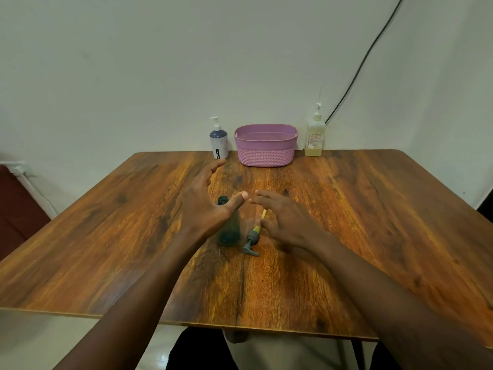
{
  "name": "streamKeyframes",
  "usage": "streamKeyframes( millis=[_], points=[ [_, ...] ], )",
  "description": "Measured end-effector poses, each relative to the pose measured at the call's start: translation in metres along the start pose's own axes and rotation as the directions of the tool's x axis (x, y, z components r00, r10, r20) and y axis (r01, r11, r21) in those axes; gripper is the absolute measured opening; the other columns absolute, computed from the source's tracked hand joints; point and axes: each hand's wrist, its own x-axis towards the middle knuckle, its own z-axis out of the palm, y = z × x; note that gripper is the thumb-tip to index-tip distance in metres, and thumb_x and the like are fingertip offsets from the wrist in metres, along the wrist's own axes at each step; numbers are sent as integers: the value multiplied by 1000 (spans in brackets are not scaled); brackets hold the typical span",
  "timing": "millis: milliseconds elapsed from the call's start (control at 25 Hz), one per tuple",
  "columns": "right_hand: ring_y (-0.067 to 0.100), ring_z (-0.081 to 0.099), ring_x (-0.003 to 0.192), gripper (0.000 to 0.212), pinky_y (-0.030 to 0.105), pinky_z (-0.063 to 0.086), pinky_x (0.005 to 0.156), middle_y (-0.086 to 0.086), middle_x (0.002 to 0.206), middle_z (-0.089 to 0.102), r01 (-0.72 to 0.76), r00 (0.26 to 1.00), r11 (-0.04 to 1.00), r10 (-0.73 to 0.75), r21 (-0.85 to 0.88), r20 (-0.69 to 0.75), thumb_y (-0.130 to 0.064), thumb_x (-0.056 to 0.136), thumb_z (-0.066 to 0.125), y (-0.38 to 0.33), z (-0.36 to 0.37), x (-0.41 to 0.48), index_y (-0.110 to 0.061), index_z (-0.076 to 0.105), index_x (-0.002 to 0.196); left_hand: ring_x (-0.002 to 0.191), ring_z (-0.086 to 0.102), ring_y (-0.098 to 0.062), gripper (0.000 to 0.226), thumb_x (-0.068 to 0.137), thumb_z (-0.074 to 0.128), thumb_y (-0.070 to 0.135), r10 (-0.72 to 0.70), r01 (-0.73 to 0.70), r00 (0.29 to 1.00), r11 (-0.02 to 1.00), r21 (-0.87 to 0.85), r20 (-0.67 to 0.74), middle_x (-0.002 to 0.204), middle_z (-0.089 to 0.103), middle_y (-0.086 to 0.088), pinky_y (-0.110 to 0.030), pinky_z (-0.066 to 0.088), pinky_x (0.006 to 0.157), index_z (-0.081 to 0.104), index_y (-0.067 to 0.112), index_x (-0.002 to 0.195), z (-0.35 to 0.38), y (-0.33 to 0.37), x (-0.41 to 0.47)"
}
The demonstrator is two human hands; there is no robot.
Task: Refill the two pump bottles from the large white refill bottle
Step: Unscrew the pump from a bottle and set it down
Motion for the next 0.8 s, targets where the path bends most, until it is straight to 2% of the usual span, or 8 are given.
streamKeyframes(
  millis=[80,160,240,360,520,640,720,800],
  points=[
    [12,50,135,65,43,43,112,-6,159,40,-58,994,995,65,86,-86,-48,93,67,8,-7,7,-35,41,151,122,44,-3,80,77,84,49,29,-29,1000,999,19,4,146,54,4,-31,47,101,47,30,145,12,14,15],
    [10,57,121,70,41,53,100,-4,149,51,-92,973,980,127,178,-194,-58,90,66,21,-18,15,-32,42,150,121,46,-4,79,78,83,50,29,-30,999,999,40,28,146,55,3,-31,48,99,47,30,145,32,21,32],
    [9,60,115,73,39,57,90,-1,139,57,-125,943,963,189,238,-272,-61,88,67,38,-30,22,-27,43,148,125,52,-11,80,77,82,51,9,-13,997,998,54,73,145,56,1,-34,51,99,47,28,145,57,23,53],
    [9,62,113,74,38,59,86,0,142,57,-196,902,930,295,311,-316,-64,88,65,69,-42,36,-27,43,148,127,56,-20,83,74,83,46,-28,22,988,999,44,152,143,57,-3,-30,49,96,48,23,146,99,24,88],
    [6,55,110,68,28,53,86,1,146,54,-319,830,856,459,408,-315,-50,91,70,131,-50,62,-24,43,148,126,56,-22,81,75,85,39,-55,50,966,998,27,251,142,58,-5,-26,45,91,47,19,145,168,29,140],
    [16,58,122,66,26,54,88,1,146,54,-403,750,770,587,494,-303,-43,91,73,191,-52,91,-25,43,147,126,57,-25,82,75,87,36,-126,132,952,991,-3,279,142,57,-5,-30,49,97,47,18,144,231,25,188],
    [21,59,126,65,15,50,80,2,145,57,-442,701,721,649,534,-295,-38,91,74,231,-53,112,-23,43,146,125,58,-24,80,77,86,34,-164,176,940,984,-13,300,140,58,-5,-27,49,95,47,17,144,271,20,218],
    [24,60,126,64,14,48,77,4,144,58,-459,677,699,675,548,-294,-36,92,73,270,-50,135,-21,42,146,125,59,-24,78,79,85,31,-174,190,934,982,-22,313,139,59,-6,-28,51,95,46,16,144,307,14,246]
  ],
)
